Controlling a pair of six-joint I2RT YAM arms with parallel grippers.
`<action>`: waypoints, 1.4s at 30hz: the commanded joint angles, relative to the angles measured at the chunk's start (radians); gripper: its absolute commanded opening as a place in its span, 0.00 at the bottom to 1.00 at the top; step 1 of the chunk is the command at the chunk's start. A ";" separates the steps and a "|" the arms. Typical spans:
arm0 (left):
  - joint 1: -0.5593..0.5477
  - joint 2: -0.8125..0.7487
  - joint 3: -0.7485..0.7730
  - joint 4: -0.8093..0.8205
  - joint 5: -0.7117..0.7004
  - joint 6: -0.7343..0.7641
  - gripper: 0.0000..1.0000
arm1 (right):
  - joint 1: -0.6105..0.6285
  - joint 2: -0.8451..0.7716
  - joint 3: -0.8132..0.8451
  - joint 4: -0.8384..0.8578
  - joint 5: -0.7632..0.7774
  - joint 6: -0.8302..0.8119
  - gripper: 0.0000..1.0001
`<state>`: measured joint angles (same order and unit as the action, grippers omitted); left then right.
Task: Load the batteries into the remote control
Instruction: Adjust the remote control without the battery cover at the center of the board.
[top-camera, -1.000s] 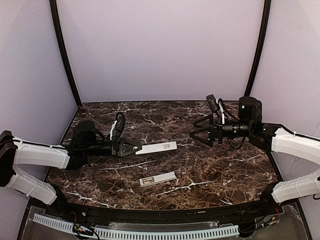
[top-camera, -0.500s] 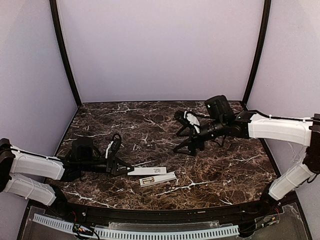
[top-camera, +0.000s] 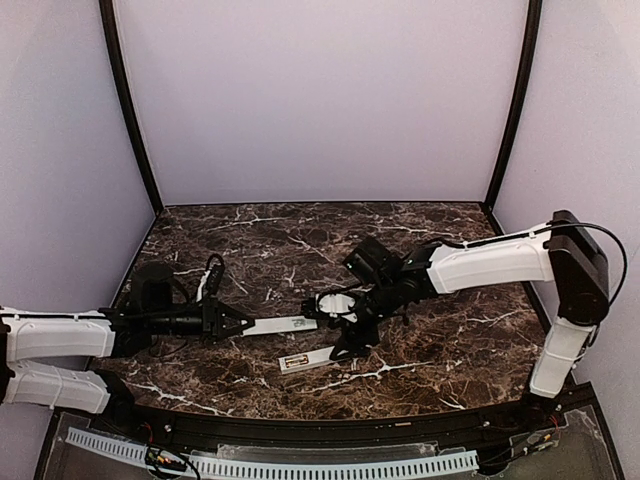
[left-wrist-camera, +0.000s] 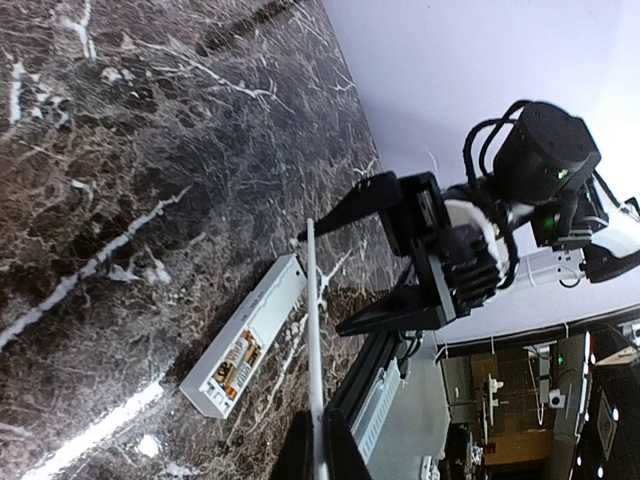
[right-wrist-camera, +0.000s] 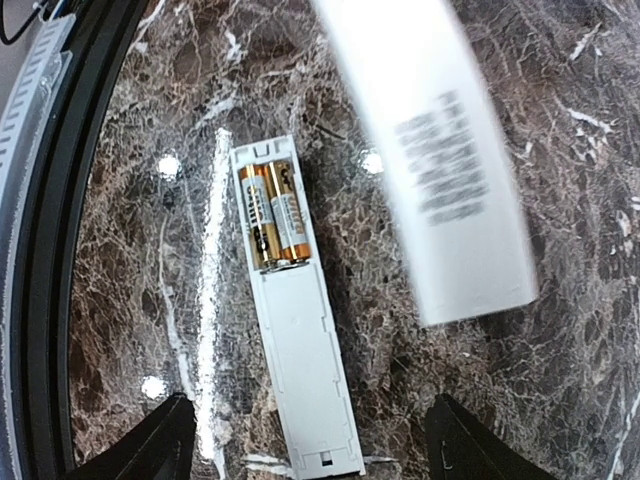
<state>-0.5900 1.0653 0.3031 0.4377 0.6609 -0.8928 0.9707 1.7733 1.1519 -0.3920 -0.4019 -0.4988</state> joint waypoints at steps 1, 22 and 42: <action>0.062 -0.038 0.025 -0.146 -0.028 0.032 0.00 | 0.020 0.059 0.037 -0.021 0.036 -0.043 0.76; 0.121 0.026 0.077 -0.134 0.035 0.096 0.00 | 0.051 0.123 -0.041 0.038 0.221 0.063 0.28; 0.027 0.237 0.174 -0.028 0.223 0.102 0.00 | 0.024 -0.165 -0.110 -0.013 0.240 0.056 0.83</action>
<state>-0.5159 1.2526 0.4294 0.3649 0.8532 -0.7971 1.0012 1.6196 1.0542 -0.3649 -0.1600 -0.4129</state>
